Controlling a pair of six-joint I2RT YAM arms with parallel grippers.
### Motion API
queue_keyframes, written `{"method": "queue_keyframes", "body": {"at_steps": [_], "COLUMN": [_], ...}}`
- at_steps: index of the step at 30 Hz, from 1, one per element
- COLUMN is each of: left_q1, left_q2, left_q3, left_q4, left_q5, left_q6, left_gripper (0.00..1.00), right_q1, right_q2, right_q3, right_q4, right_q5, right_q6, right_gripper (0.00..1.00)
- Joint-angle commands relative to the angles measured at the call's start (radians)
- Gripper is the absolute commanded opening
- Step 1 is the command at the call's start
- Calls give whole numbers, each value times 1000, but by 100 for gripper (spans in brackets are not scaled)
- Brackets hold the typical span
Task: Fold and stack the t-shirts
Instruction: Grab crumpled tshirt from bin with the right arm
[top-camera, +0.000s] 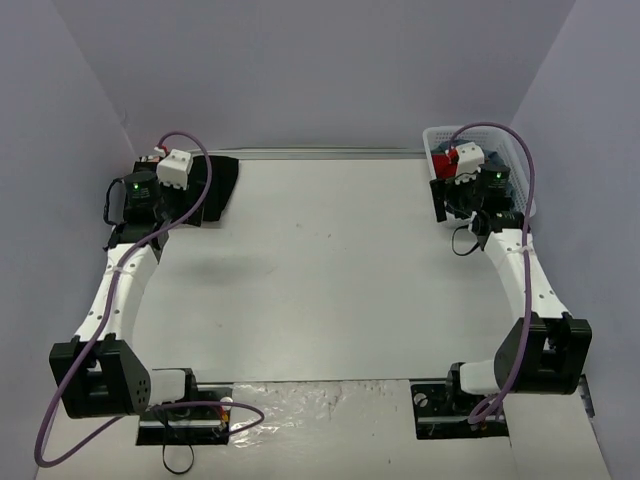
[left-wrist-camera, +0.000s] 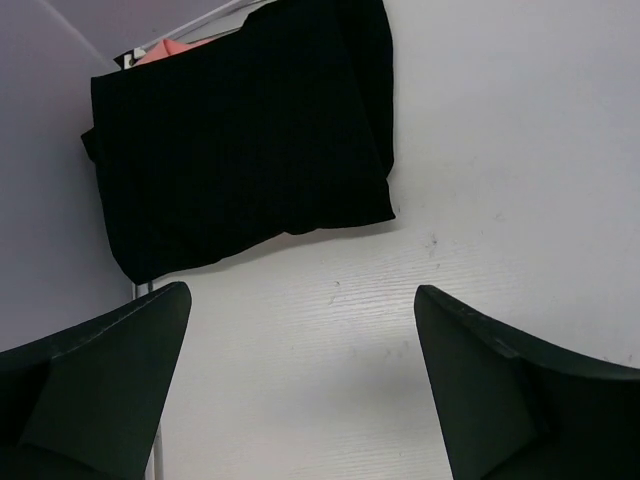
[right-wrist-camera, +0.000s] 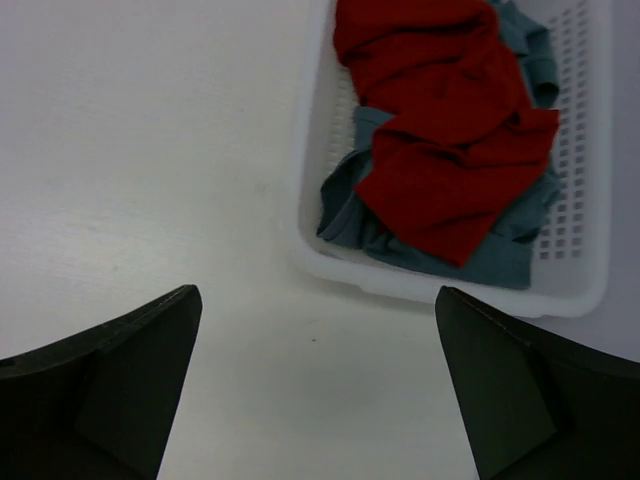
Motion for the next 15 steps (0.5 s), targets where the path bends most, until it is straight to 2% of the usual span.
{"method": "queue_keyframes", "body": {"at_steps": [1,3,6,10,15], "left_q1": [-2,-3,-5,-5,-8], "left_q2": [12,18,30,30,26], "left_q3": [51,55,55,25,-12], "left_q4": [-14,-4,3,19,45], "left_q5": [-63,-80,-121,-135,-152], "left_q6": [-44,-61,-64,-50,-75], "left_gripper": [94,94,94,94,94], "right_q1": [-5,-11,-20,-40,-86], "right_q2": [17,36,103,244,381], "right_q3": [31,14,0,72,202], "right_q4": [166,211,302,319,297], "right_q5": [217,238,292,318,349], "right_q6": [-25,-97,-119,-139,-79], "right_gripper": [100,100,100,100,100]}}
